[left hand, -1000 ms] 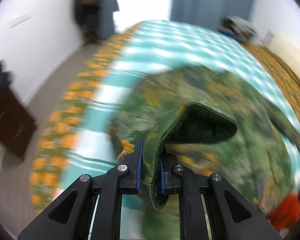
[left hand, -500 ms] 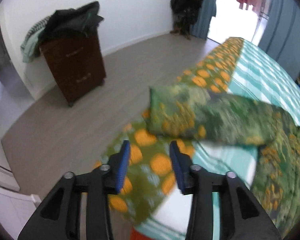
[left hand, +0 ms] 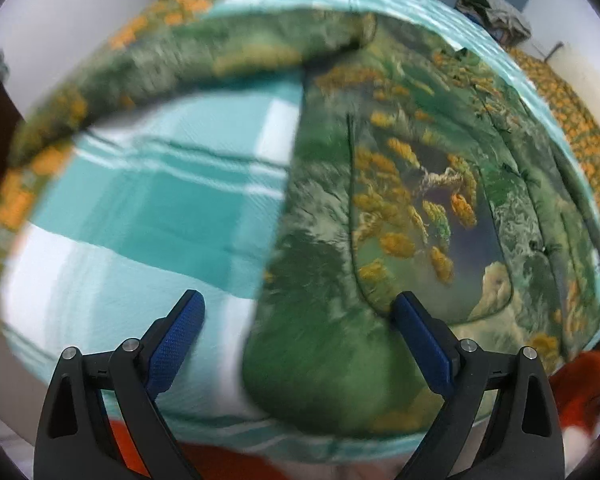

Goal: Fold large clothes

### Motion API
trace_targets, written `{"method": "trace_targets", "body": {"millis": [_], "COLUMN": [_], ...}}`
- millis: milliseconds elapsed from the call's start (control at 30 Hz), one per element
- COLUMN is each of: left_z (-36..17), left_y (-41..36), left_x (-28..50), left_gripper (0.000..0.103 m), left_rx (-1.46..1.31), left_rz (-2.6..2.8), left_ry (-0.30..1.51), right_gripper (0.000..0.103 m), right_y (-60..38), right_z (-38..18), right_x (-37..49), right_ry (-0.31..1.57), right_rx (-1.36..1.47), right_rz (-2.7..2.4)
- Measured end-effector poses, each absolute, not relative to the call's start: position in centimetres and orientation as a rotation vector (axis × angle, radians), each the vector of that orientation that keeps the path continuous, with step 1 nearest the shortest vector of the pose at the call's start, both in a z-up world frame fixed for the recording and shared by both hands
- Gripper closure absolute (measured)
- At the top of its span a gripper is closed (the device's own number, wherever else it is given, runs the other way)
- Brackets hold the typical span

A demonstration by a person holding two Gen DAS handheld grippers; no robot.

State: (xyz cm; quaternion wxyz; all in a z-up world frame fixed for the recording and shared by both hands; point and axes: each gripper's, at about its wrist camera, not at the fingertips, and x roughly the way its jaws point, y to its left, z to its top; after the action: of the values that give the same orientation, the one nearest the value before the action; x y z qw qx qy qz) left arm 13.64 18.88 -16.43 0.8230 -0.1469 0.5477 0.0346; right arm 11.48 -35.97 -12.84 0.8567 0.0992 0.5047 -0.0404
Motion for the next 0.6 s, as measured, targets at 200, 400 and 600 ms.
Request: {"method": "trace_targets", "body": {"millis": [200, 400, 600], "left_z": [-17.0, -16.2, -15.2], "left_y": [17.4, 16.6, 16.9], "left_x": [13.8, 13.4, 12.1], "left_gripper": [0.056, 0.087, 0.090], "left_rx": [-0.362, -0.335, -0.290], "left_rz": [-0.004, -0.033, -0.040], "left_ry": [1.202, 1.199, 1.195], "right_gripper": [0.035, 0.086, 0.089], "right_y": [-36.1, -35.6, -34.9], "right_z": [-16.0, -15.4, -13.2], "right_x": [12.6, 12.0, 10.6], "right_ry": [1.137, 1.116, 1.083], "right_rx": [0.336, 0.369, 0.303], "right_rz": [0.058, 0.067, 0.066]}}
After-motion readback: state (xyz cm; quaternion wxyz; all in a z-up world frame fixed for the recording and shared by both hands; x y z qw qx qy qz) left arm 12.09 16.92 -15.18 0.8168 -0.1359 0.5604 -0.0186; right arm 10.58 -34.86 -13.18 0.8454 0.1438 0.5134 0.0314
